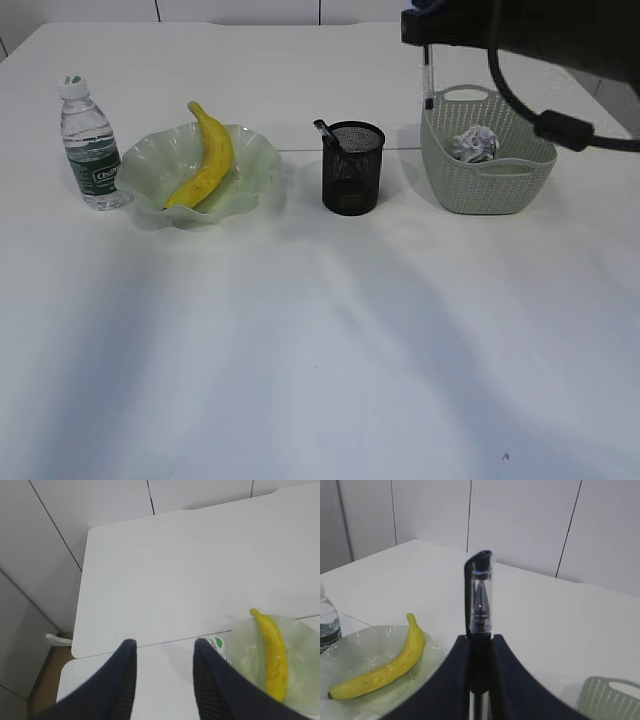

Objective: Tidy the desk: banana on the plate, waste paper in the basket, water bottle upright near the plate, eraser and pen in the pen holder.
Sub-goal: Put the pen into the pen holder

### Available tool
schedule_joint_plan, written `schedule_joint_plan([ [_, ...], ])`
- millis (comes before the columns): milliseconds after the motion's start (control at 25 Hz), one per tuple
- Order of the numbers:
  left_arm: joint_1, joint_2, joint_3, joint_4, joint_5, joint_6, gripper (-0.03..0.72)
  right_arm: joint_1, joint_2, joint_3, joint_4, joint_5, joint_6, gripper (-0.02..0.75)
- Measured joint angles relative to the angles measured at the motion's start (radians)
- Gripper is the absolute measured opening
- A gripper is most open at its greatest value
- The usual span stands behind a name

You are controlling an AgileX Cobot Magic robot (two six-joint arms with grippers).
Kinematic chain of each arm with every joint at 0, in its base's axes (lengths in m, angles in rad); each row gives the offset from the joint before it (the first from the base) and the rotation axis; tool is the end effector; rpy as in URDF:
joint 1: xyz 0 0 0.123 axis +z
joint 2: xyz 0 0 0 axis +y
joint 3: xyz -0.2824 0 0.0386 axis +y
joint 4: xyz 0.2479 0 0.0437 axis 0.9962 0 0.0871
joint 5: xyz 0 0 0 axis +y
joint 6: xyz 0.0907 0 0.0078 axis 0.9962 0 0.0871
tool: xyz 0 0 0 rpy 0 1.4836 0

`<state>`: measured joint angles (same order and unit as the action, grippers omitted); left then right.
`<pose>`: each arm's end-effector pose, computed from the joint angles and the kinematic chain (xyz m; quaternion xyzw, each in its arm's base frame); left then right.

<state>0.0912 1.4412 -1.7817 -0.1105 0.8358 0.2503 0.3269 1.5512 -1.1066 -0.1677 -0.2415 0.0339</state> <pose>0.3036 0.0203 0.4961 0.0579 0.8325 0.0394 0.5496 0.3454 0.1209 0.3280 -0.1819 0.7255 0.0804 0.6589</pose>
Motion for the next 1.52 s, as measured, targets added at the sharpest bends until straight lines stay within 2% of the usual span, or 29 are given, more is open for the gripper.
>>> schedule_joint_plan([
  [360, 0.0, 0.0, 0.0, 0.009, 0.0, 0.0, 0.26, 0.0, 0.206, 0.0, 0.021, -0.254, 0.0, 0.064],
  [720, 0.0, 0.0, 0.0, 0.045, 0.0, 0.0, 0.26, 0.0, 0.344, 0.0, 0.156, -0.505, -0.019, 0.065],
  [960, 0.0, 0.0, 0.0, 0.05, 0.0, 0.0, 0.26, 0.0, 0.413, -0.006, 0.183, -0.558, -0.034, 0.065],
  [1520, 0.0, 0.0, 0.0, 0.057, 0.0, 0.0, 0.26, 0.0, 0.509, -0.139, 0.187, -0.593, -0.034, 0.065],
])
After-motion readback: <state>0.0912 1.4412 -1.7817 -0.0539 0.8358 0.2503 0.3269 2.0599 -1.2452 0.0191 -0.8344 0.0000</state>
